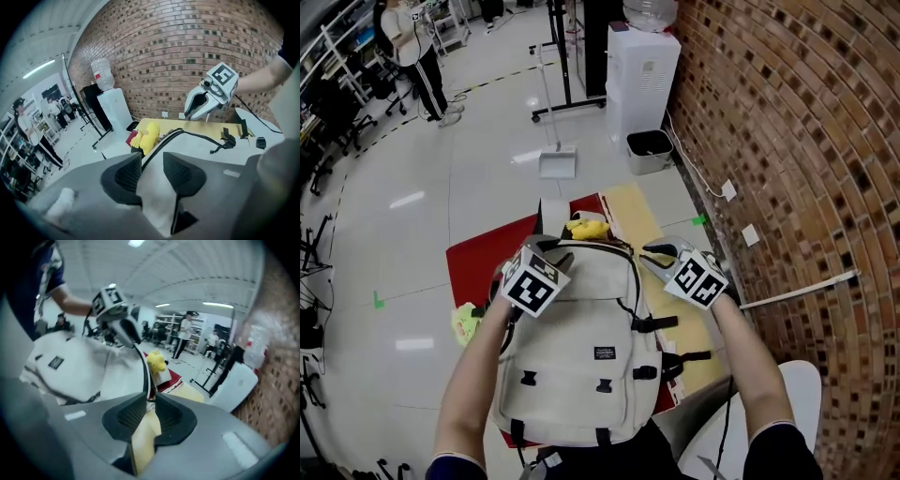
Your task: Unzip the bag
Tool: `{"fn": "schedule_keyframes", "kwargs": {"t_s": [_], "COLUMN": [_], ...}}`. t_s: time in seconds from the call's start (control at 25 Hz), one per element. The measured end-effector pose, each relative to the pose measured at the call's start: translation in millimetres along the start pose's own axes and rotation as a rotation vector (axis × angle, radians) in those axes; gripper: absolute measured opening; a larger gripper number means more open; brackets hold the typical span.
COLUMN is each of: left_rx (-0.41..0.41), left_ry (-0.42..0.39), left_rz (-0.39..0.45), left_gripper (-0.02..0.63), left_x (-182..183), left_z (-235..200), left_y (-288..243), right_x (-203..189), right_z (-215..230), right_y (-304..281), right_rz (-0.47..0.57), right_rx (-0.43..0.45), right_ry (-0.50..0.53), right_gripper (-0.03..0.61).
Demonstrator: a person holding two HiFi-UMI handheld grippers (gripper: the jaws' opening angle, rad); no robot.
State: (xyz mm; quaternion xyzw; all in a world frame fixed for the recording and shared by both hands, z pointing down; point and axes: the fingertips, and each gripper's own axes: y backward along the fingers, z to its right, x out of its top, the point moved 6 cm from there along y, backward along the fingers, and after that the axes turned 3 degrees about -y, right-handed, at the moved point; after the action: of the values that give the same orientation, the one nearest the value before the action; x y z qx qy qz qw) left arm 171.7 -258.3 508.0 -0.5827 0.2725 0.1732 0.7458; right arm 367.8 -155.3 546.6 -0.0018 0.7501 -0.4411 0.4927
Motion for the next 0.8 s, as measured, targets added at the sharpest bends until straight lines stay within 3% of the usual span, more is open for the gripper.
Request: {"fn": "schedule_keyframes", "kwargs": {"t_s": [0.08,0.2,0.44,0.64,0.8], "left_rx": [0.001,-0.012,-0.044,-0.043,-0.054], "left_ry": [-0.049,-0.056,-0.062,-0.026,-0.007], "left_rz": [-0.043,-0.113,-0.226,-0.249,-0.247], "left_gripper": [0.154,0.156,0.155,0.155,0.155], "left_x": [6.0,1.9,-20.3,-29.4,-32.0], "left_z": [-3.9,-11.8,-18.7,-23.2,-26.0], "left_y": [-14.3,-31.3,-53.2,-62.9,-65.7], "right_x": [-7.4,-16.3,-27.2,-17.6,-18.4], "right_z": [-1.4,3.1,7.0,5.4,1.2], "right_y": [-8.9,-21.6,-46.1,-59.2,-60.8], "right_rz": [-0.065,-0.093,-0.097,-0.047,-0.057], "right_rx": [0.063,0.138,0.235,0.28,0.341], "right_ry": [0.218,0.415,0.642,0.776,0.869], "right_gripper": [0.083,0.118,0.103,0.103,0.027]}}
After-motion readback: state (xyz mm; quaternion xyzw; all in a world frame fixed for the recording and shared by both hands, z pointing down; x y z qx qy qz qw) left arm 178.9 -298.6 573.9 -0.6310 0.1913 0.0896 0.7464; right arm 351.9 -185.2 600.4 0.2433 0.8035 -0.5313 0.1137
